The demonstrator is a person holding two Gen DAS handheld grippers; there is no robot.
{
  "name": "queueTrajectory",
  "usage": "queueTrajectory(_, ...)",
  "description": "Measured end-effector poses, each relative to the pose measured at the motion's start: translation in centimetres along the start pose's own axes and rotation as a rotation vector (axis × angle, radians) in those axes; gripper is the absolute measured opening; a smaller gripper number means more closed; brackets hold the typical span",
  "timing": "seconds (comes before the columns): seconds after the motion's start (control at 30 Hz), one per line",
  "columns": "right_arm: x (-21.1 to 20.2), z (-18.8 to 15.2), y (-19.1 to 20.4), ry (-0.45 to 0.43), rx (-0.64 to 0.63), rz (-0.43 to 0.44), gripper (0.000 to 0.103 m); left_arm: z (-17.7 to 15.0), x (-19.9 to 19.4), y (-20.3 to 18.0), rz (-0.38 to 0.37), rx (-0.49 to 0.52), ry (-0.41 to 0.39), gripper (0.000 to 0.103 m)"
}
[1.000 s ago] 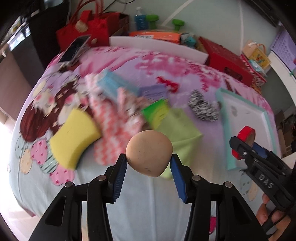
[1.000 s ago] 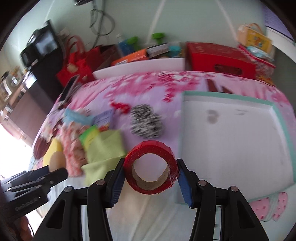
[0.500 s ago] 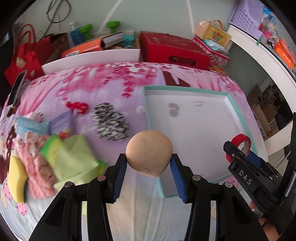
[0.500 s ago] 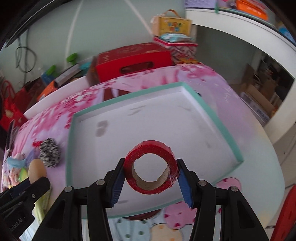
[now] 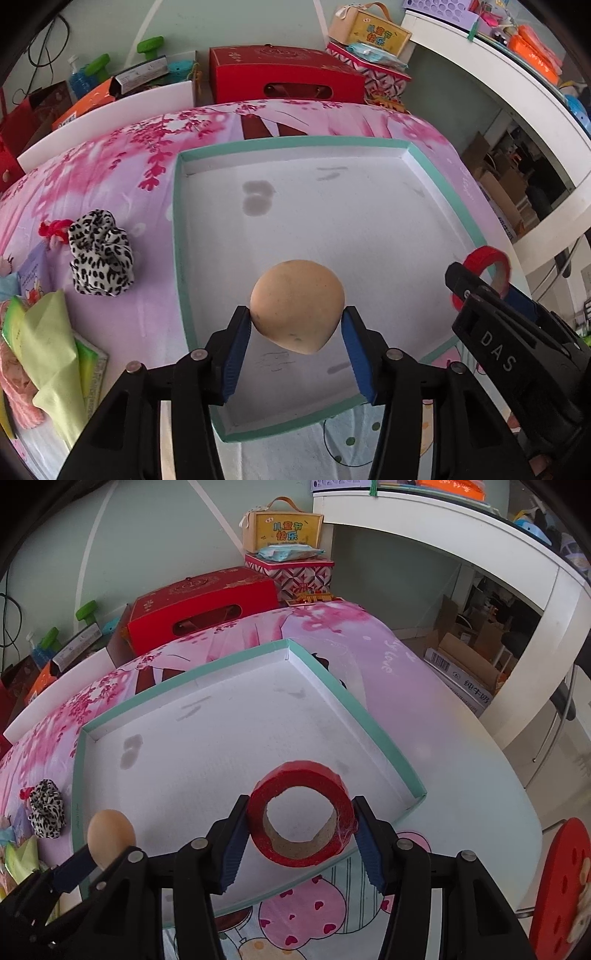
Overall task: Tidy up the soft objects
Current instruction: 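Carry the puff and tape roll into the white tray and open both grippers, then grasp the yellow sponge with the left gripper while the right gripper grasps the green cloth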
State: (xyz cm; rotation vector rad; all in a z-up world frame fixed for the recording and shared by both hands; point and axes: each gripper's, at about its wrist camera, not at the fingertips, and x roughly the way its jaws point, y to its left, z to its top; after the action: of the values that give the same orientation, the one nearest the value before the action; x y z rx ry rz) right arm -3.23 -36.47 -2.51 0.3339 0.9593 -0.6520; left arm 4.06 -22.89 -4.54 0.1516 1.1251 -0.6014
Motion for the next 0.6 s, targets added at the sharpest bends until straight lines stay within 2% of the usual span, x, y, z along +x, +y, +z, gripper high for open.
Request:
queueTrajectory(0.07, -0.1, 0.0, -0.1, -0.005, 0.009, -0.006, 0.077, -0.1, -0.2, 0.1, 0.013, 0.001, -0.007, 0.076)
queueTrajectory(0.1, -0.2, 0.0, -0.1, -0.006, 0.015, 0.000, 0.079, -0.1, -0.3, 0.2, 0.015, -0.001, -0.013, 0.079)
queueTrajectory(0.23, -0.1, 0.0, -0.2, 0.000, 0.033, 0.016, 0.088, -0.1, -0.5, 0.9, 0.015, -0.016, -0.015, 0.083)
queueTrajectory(0.37, -0.2, 0.0, -0.1, -0.006, 0.032, 0.001, 0.102, -0.2, -0.9, 1.2, 0.031, -0.011, -0.033, 0.088)
queueTrajectory(0.6, -1.5, 0.2, -0.5, -0.054, 0.060, -0.014, 0.103, 0.1, -2.3, 3.2, 0.060, -0.069, -0.088, 0.097)
